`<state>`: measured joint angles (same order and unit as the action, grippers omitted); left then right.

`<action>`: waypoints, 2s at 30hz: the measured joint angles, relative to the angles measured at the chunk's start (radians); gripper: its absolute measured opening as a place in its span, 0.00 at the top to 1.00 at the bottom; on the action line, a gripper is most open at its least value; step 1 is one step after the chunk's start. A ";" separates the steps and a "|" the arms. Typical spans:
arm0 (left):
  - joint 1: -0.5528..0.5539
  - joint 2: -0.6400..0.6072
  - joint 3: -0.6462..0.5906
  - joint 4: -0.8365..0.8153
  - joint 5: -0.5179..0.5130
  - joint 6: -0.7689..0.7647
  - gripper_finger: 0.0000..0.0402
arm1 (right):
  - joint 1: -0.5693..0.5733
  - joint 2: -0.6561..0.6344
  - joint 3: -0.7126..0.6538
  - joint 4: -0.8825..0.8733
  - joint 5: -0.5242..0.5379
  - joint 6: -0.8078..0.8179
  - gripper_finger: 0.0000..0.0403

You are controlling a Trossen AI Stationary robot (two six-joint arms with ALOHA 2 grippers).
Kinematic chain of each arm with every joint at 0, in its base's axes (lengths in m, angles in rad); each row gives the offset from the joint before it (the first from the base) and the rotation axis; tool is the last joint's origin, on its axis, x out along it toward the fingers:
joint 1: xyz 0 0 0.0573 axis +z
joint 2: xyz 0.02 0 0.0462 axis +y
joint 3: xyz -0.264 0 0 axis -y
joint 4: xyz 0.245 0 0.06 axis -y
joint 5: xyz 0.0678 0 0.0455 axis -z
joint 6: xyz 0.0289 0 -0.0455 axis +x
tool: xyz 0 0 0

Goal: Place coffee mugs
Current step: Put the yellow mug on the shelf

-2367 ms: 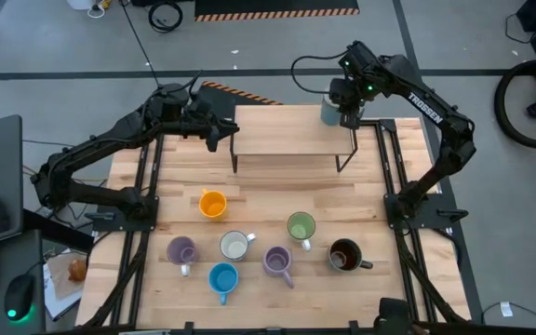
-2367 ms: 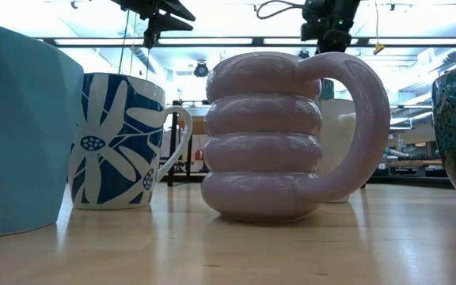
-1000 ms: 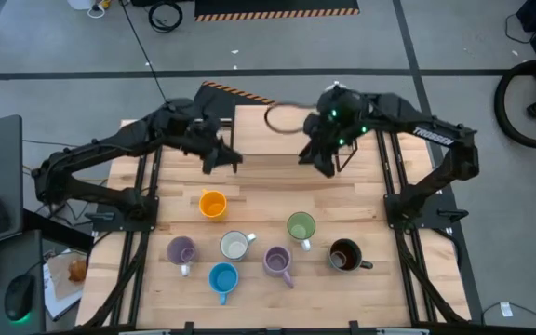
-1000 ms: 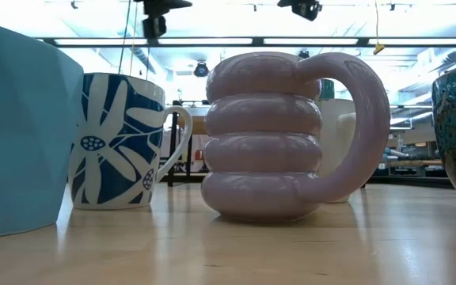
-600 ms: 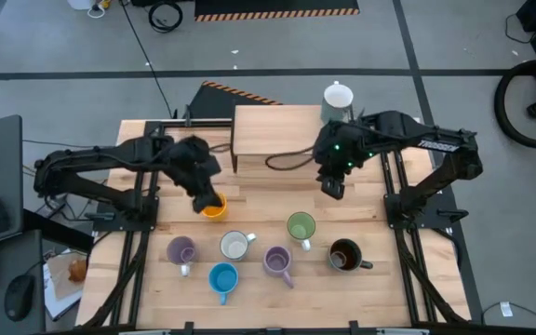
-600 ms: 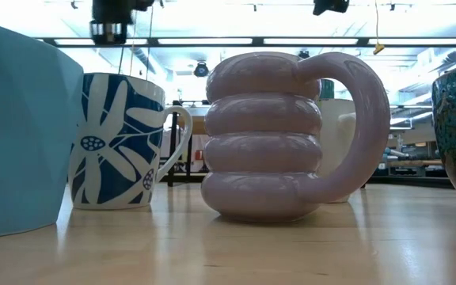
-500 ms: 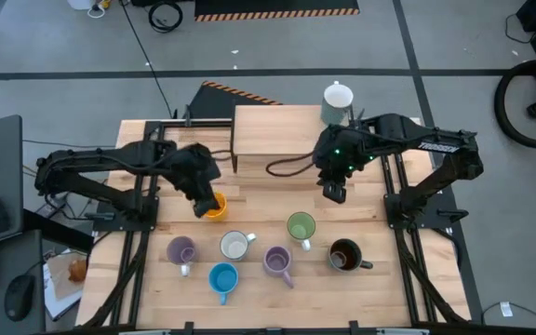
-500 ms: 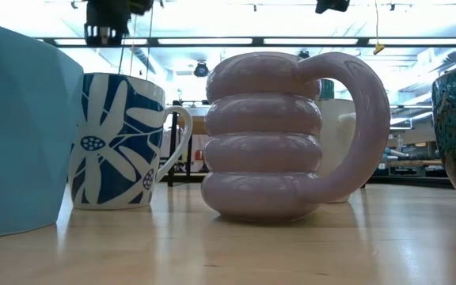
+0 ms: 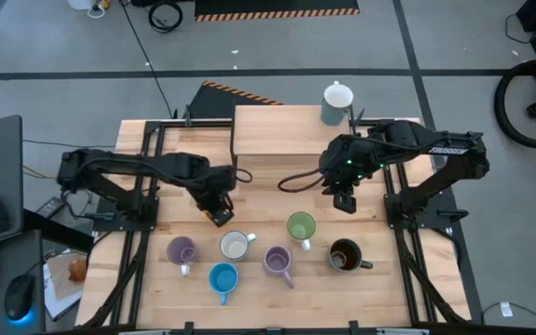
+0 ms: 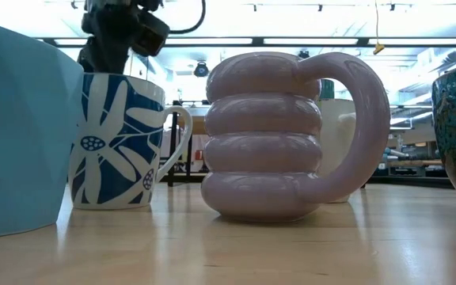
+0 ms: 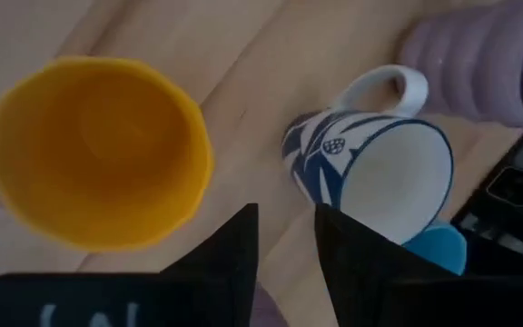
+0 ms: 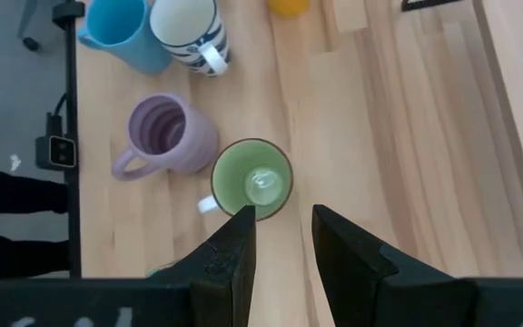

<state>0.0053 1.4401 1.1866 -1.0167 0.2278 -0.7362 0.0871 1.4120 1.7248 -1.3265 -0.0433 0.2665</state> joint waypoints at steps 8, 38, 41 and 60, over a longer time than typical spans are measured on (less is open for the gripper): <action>-0.032 0.058 0.000 -0.012 -0.179 0.010 0.55 | 0.010 -0.045 0.000 0.004 0.000 0.019 0.71; -0.070 0.217 0.000 -0.020 -0.194 0.081 0.90 | 0.010 -0.074 0.000 0.008 0.009 0.041 0.71; -0.069 0.211 0.002 -0.031 -0.187 0.082 0.94 | 0.010 -0.074 0.000 0.008 0.009 0.033 0.71; -0.048 0.122 0.427 -0.484 -0.258 0.687 0.94 | 0.008 -0.139 0.001 0.001 0.054 0.023 0.71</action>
<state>-0.0422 1.5620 1.6135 -1.5004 -0.0306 -0.0490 0.0952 1.2728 1.7260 -1.3254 0.0105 0.2893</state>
